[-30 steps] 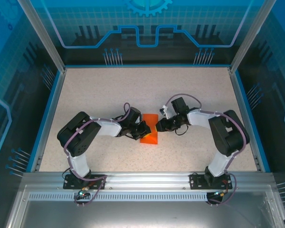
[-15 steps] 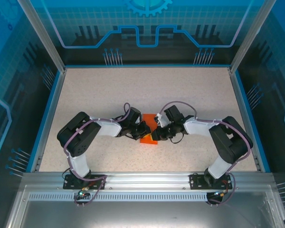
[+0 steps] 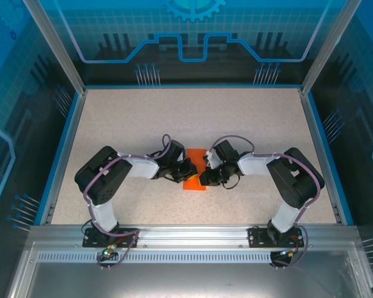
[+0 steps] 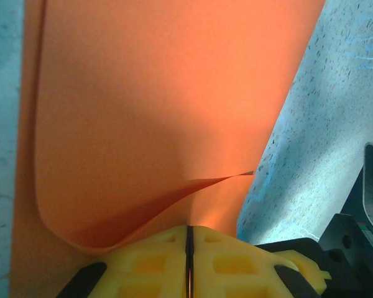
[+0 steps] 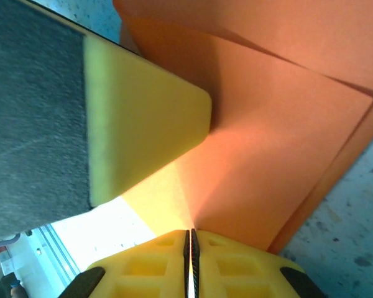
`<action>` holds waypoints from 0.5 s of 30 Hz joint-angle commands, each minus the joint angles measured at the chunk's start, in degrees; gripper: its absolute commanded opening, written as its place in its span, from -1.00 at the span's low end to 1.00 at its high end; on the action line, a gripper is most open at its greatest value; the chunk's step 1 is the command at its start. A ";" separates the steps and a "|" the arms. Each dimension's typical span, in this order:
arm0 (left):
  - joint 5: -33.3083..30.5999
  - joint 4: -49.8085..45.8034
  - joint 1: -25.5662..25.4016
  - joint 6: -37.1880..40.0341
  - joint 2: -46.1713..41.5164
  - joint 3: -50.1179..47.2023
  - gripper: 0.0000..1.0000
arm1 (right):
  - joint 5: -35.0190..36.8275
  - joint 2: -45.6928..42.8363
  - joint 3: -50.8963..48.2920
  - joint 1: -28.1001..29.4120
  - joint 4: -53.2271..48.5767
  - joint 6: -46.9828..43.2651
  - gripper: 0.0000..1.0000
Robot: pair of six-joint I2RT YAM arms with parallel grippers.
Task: Fold a paper plane with a square sheet of paper (pick it up from the middle)
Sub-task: Fold the triangle a second time at the center of the table.
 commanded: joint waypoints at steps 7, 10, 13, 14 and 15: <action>-1.27 -4.41 -0.82 1.23 1.33 -0.19 -0.80 | 3.47 1.68 -2.87 0.20 -3.71 1.77 -0.76; -1.24 -4.41 -0.81 1.30 1.51 -0.03 -0.80 | 3.33 0.55 -2.62 0.00 -5.08 1.96 -0.78; -1.15 -4.39 -0.82 1.30 1.52 0.09 -0.80 | -0.22 -1.70 -2.89 0.17 -3.48 2.69 -0.77; -1.15 -4.41 -0.82 1.32 1.51 0.10 -0.80 | -1.52 -2.47 -3.09 0.29 -2.95 2.99 -0.76; -1.18 -4.44 -0.76 1.25 1.55 0.14 -0.80 | -2.39 -2.89 -2.91 0.40 -2.99 2.92 -0.76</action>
